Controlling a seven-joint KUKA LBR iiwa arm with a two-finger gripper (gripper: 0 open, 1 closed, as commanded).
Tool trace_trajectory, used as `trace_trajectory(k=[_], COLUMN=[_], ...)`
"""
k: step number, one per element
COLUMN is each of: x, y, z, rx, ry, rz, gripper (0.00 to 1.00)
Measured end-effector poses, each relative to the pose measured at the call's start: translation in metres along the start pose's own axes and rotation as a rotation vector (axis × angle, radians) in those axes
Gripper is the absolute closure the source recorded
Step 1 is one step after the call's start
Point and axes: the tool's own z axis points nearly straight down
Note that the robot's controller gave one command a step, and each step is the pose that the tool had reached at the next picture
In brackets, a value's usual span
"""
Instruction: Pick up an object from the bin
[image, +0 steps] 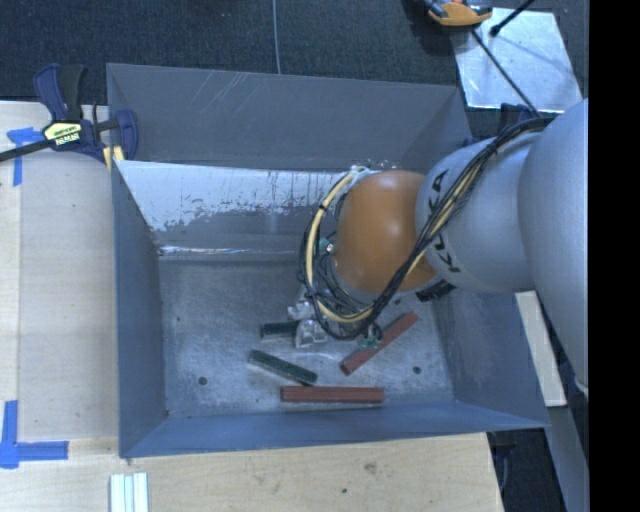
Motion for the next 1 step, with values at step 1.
trace_trajectory(k=[1], x=[-0.0017], y=[-0.0111], z=[-0.1181], rx=[0.001], ry=[0.023], rz=[-0.068], gripper=[1.0])
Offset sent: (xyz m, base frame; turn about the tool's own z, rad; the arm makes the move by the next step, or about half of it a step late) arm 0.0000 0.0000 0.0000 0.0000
